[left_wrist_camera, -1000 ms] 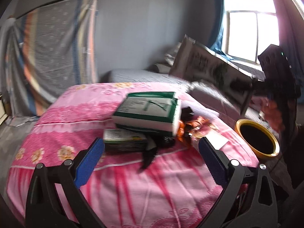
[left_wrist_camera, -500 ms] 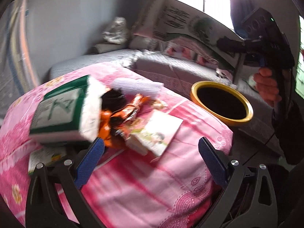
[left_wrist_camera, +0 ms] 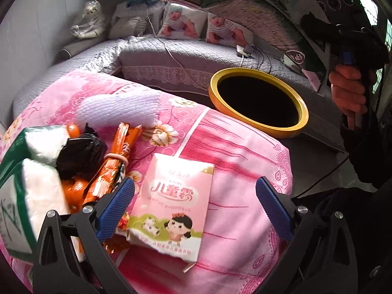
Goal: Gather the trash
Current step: 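Grasp the pink drink box with the left tool while the right tool holds the green bag, then carry the green bag over the yellow bin and open the right tool while the left carries the box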
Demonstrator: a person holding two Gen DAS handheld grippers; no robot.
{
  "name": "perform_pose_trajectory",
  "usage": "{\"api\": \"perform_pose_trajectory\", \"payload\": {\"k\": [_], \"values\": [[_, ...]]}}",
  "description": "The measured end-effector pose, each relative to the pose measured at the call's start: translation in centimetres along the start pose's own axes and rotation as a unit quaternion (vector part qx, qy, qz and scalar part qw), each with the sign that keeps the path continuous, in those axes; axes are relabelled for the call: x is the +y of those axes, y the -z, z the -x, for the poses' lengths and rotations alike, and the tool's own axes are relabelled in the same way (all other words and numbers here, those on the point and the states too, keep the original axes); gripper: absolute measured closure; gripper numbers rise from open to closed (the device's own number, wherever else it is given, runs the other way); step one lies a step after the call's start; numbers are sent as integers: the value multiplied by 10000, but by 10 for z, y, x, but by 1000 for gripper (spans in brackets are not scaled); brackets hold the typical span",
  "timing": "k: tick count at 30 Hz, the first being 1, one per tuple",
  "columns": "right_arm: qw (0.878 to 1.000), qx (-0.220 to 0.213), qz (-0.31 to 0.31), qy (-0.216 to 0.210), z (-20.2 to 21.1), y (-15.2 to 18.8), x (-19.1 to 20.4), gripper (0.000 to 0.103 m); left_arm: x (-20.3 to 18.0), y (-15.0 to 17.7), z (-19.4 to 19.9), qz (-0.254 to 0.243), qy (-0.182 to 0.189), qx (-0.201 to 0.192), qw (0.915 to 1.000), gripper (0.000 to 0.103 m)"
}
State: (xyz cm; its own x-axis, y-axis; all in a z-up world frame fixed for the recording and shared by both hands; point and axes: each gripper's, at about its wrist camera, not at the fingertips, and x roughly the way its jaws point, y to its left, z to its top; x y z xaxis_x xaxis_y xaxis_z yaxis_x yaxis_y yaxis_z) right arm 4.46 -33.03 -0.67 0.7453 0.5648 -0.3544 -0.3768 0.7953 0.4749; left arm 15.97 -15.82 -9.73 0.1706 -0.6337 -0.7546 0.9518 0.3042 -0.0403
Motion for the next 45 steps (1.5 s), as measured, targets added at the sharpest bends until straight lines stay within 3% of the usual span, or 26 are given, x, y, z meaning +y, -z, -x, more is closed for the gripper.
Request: {"api": "perform_pose_trajectory", "payload": {"k": [8, 14, 16, 19, 26, 31, 39, 45], "values": [[9996, -112, -241, 83, 14, 6, -12, 79, 2, 1, -22, -171, -59, 390, 9991, 12], [9993, -128, -308, 144, 18, 8, -13, 79, 20, 1, -32, 63, -156, 480, 9987, 38], [9993, -125, -304, 167, 19, 8, -11, 79, 24, 3, -34, 180, -131, 527, 9984, 65], [9993, -112, -310, 176, 19, 5, -7, 79, 25, 5, -29, 253, -138, 424, 9987, 73], [9995, 1, -278, 141, 8, 3, 0, 79, 23, 13, 1, 423, -166, -26, 9990, 75], [9995, 88, -287, 119, 0, 4, 4, 79, 15, 20, 39, 624, -153, -656, 9958, 75], [9989, 52, -466, 68, -4, 8, 3, 79, 5, 41, 93, 1364, -453, -1569, 9771, 75], [9965, -158, -733, 383, 6, 6, -10, 79, -8, 40, 113, 1473, -485, -1949, 9685, 75]]}}
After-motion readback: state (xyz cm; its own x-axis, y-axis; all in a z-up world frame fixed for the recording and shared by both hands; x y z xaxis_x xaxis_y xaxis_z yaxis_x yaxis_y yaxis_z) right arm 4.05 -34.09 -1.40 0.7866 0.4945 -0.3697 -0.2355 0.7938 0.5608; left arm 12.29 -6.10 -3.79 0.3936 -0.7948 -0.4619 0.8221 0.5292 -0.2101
